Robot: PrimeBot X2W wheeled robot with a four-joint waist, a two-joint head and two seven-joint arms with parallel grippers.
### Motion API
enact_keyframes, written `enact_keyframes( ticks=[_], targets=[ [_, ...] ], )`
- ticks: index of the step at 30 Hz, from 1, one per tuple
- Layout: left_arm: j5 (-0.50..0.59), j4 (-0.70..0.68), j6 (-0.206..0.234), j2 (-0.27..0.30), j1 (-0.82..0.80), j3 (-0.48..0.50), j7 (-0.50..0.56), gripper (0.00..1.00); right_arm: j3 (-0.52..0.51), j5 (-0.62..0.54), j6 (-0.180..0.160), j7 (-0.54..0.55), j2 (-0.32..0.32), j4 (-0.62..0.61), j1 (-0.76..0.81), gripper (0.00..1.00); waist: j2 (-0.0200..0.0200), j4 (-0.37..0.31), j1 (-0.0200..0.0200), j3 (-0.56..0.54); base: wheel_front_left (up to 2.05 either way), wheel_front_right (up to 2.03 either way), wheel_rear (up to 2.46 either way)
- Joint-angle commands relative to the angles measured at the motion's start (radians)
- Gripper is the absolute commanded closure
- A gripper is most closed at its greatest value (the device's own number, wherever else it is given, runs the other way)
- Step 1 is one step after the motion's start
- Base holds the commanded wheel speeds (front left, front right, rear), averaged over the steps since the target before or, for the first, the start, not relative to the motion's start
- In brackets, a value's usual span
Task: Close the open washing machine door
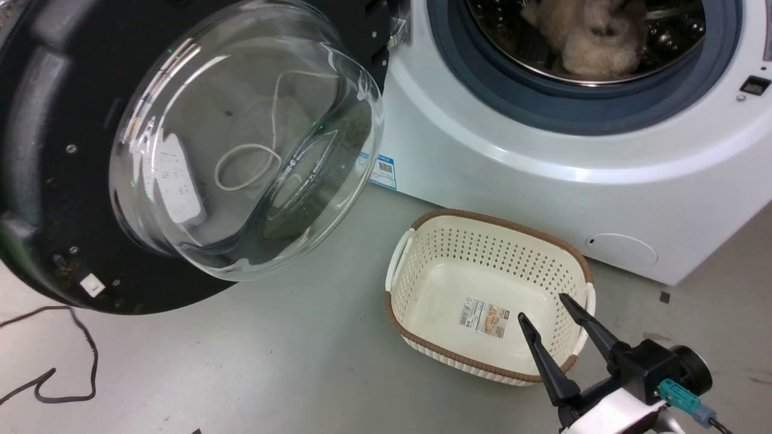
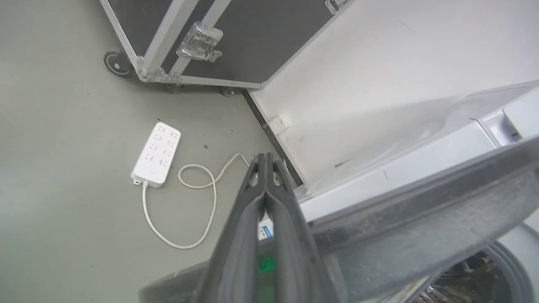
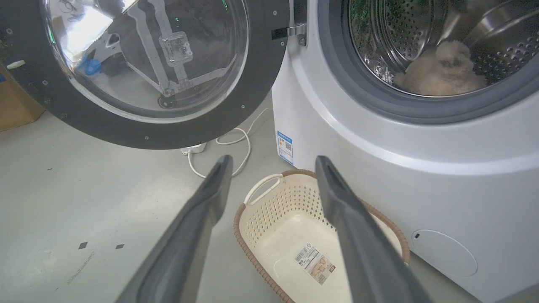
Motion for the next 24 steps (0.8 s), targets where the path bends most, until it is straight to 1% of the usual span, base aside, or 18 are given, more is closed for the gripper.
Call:
enact_keyframes(
  ticks=[1, 4, 8, 15, 16, 19, 24],
  targets=[
    [-0.053, 0.000, -0.009, -0.005, -0.007, 0.008, 0.048, 1.00, 0.006, 0.010, 0.001, -0.010, -0.004, 0.008, -0.010, 0.00, 0.0000, 0.007, 0.0000, -0.009, 0.00, 0.00, 0.00],
    [-0.165, -0.029, -0.013, -0.036, 0.007, 0.005, 0.176, 1.00, 0.009, 0.012, 0.001, -0.018, 0.003, 0.024, 0.000, 0.00, 0.0000, 0.021, 0.0000, -0.029, 0.00, 0.00, 0.00],
    [-0.288, -0.081, 0.005, -0.074, 0.020, 0.010, 0.299, 1.00, 0.017, 0.012, 0.001, -0.028, 0.008, 0.043, 0.007, 0.00, 0.0000, 0.038, 0.0000, -0.059, 0.00, 0.00, 0.00],
    [-0.372, -0.205, 0.032, -0.146, 0.120, -0.056, 0.462, 1.00, 0.010, 0.008, 0.001, -0.031, 0.021, 0.056, 0.013, 0.00, 0.0000, 0.030, 0.0000, -0.102, 0.00, 0.00, 0.00],
    [-0.397, -0.281, 0.039, -0.184, 0.180, -0.094, 0.521, 1.00, -0.007, 0.003, 0.001, -0.032, 0.030, 0.060, 0.019, 0.00, 0.0000, 0.019, 0.0000, -0.116, 0.00, 0.00, 0.00],
    [-0.408, -0.361, 0.057, -0.238, 0.241, -0.133, 0.549, 1.00, -0.034, -0.004, 0.001, -0.033, 0.040, 0.064, 0.024, 0.00, 0.0000, 0.003, 0.0000, -0.128, 0.00, 0.00, 0.00],
    [-0.411, -0.455, 0.070, -0.292, 0.340, -0.222, 0.564, 1.00, -0.080, -0.018, 0.001, -0.034, 0.049, 0.066, 0.026, 0.00, 0.0000, -0.043, 0.0000, -0.136, 0.00, 0.00, 0.00]
  ],
)
